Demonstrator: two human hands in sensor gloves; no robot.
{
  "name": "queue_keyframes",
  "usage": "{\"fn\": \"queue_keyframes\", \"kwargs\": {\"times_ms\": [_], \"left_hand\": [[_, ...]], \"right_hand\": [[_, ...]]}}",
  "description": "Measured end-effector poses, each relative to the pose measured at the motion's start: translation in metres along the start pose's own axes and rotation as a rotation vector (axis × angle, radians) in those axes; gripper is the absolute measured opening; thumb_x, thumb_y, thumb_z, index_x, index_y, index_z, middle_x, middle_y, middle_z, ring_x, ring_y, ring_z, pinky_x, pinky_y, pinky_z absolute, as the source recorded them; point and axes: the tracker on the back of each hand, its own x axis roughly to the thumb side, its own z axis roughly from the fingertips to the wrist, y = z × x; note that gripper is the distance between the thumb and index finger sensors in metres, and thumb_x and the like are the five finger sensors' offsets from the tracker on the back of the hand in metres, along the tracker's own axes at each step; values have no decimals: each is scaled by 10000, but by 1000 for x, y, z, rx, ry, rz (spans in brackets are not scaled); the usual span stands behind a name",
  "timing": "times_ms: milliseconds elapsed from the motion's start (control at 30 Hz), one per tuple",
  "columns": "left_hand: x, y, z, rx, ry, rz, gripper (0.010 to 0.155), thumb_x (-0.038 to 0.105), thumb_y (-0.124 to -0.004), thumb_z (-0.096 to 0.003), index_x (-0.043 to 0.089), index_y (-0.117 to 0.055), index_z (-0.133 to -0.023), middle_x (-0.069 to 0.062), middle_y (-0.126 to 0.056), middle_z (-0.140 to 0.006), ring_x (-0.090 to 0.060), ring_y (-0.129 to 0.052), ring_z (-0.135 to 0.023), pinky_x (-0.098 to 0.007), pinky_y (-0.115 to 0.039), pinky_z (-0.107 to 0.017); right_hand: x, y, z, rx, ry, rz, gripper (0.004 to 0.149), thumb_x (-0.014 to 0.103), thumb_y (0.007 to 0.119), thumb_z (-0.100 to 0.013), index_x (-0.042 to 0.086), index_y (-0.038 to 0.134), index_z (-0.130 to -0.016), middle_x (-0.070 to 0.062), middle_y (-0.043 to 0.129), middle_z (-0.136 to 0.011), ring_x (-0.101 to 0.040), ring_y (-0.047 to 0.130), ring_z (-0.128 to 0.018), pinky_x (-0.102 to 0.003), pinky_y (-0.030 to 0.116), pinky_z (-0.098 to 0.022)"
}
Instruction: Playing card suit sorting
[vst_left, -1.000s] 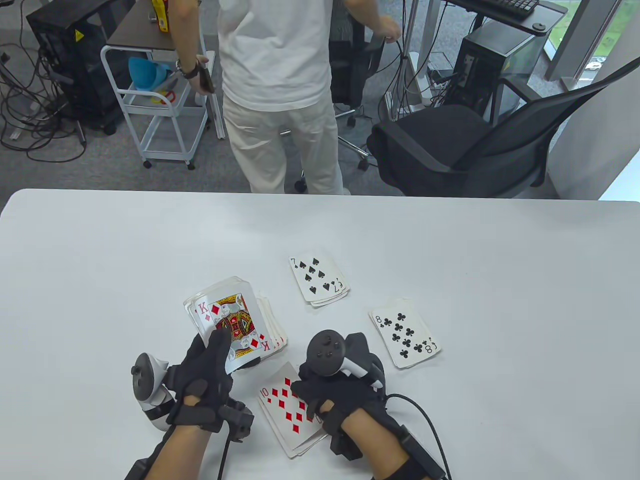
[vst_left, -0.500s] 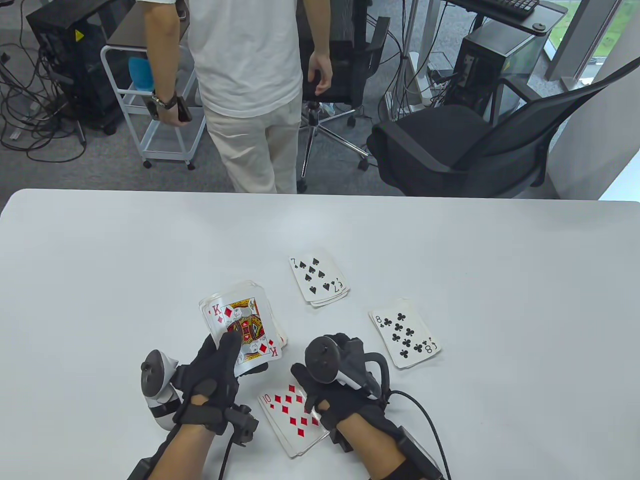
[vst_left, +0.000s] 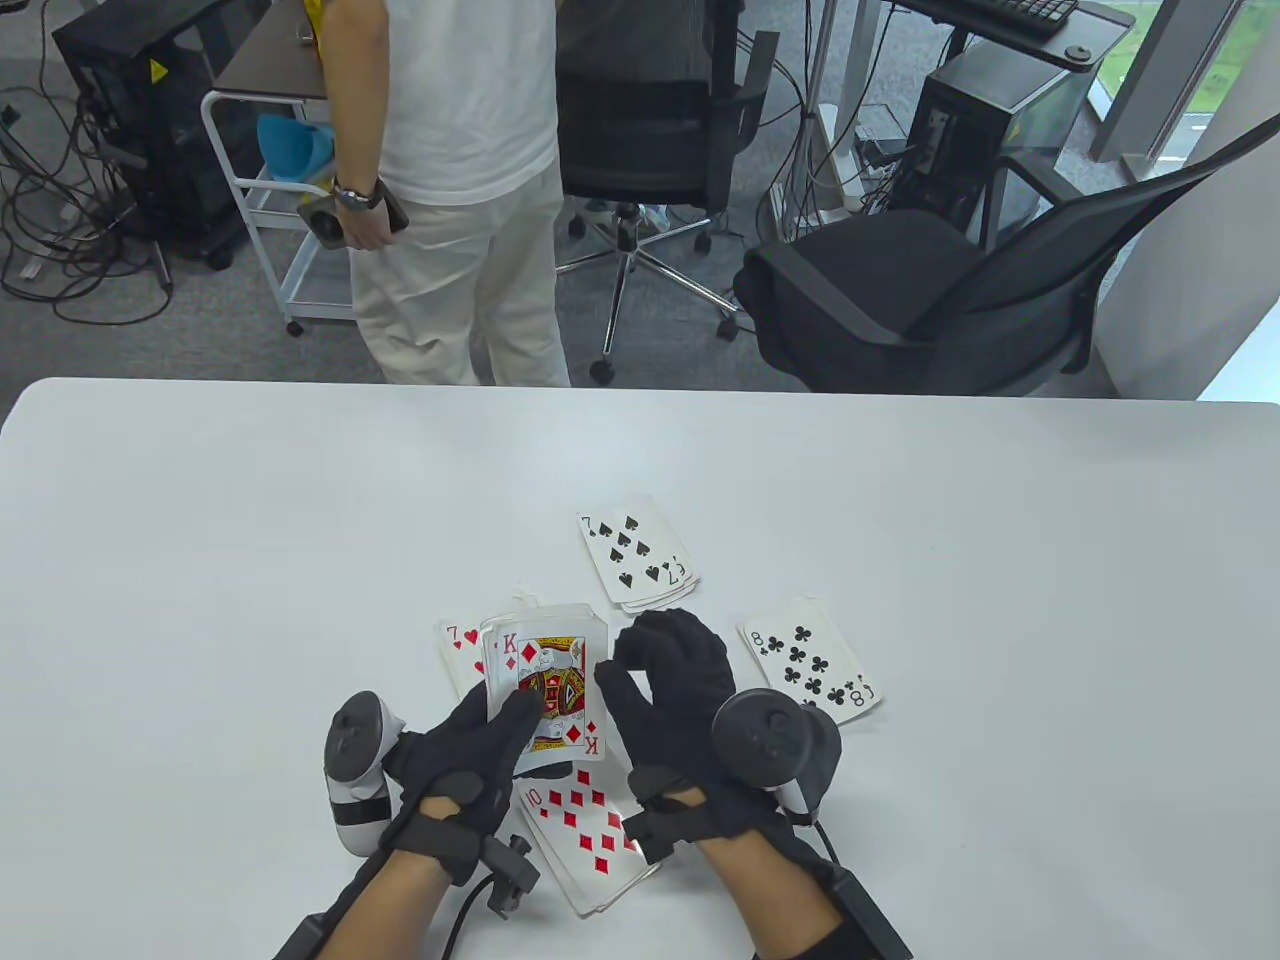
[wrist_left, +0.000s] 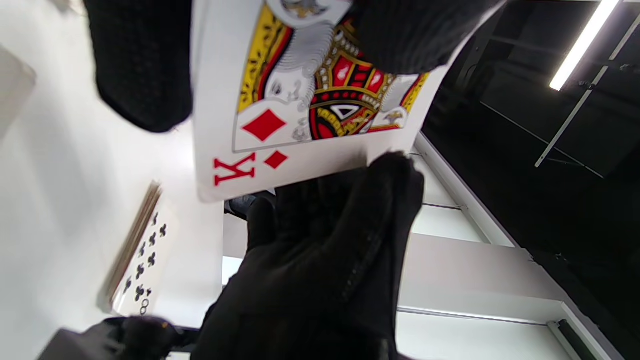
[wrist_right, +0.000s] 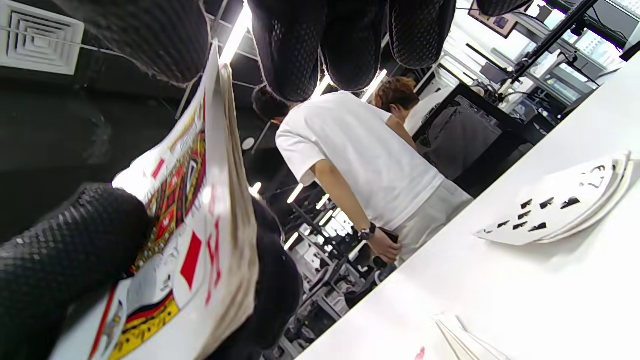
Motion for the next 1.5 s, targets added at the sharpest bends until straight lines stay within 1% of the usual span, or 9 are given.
{"fn": "queue_keyframes", "kwargs": {"times_ms": [67,167,333,567,767,1000,1200,1333,1500], "left_hand": [[-2,-3,-1,-23,14,-18,509,474,-793,-540,251,-714,-991,-18,-879,-937,-292,-987,-775,-424,-943,-473],[-4,-4,-1,-37,23,-29,505,472,-809,-536,251,-729,-983,-15,-894,-924,-289,-999,-760,-417,-950,-458],[-6,-5,-1,-40,37,-25,507,480,-811,-536,249,-733,-979,-14,-900,-917,-284,-1006,-749,-408,-953,-448],[-8,-4,0,-39,50,18,533,528,-776,-541,243,-720,-988,-23,-889,-924,-292,-998,-753,-408,-949,-445],[-8,-6,0,-44,56,50,540,534,-760,-544,243,-711,-996,-33,-878,-934,-299,-987,-765,-415,-943,-454],[-3,2,1,17,34,59,541,533,-756,-544,246,-705,-999,-34,-871,-941,-301,-981,-771,-418,-939,-462],[7,13,4,84,-21,73,537,531,-753,-544,248,-706,-998,-30,-872,-940,-298,-981,-774,-421,-935,-467],[14,25,7,142,-64,87,534,532,-751,-545,249,-709,-996,-26,-873,-939,-296,-981,-773,-421,-935,-467],[20,36,9,191,-103,128,533,532,-750,-544,252,-707,-996,-24,-872,-939,-294,-982,-773,-419,-935,-468]], "right_hand": [[1,2,0,9,-2,5,562,538,793,-525,128,727,-904,-175,609,-1041,-507,495,-1010,-733,377,-688],[3,2,1,-8,-11,35,524,532,827,-512,134,753,-844,-164,635,-1024,-502,519,-1006,-730,393,-690],[4,3,1,-20,-14,38,468,479,859,-501,115,777,-782,-145,682,-994,-483,578,-995,-721,428,-695],[3,1,1,-45,-27,25,401,391,827,-526,71,821,-768,-139,732,-971,-466,630,-979,-712,459,-696],[0,-2,-1,-44,-20,28,384,371,805,-538,79,864,-780,-141,743,-978,-469,626,-981,-713,458,-695],[-6,-3,-3,-34,-5,62,402,400,857,-522,124,824,-812,-140,724,-985,-476,613,-984,-714,455,-695],[-8,-6,-5,-8,13,60,375,393,813,-541,144,834,-819,-147,714,-996,-484,595,-990,-716,444,-695],[-10,-7,-6,14,29,68,372,392,813,-543,145,845,-819,-151,710,-1001,-489,588,-993,-718,440,-696],[-13,-1,-10,154,72,109,375,377,853,-536,116,852,-806,-163,694,-1014,-504,545,-1009,-729,414,-697]]}}
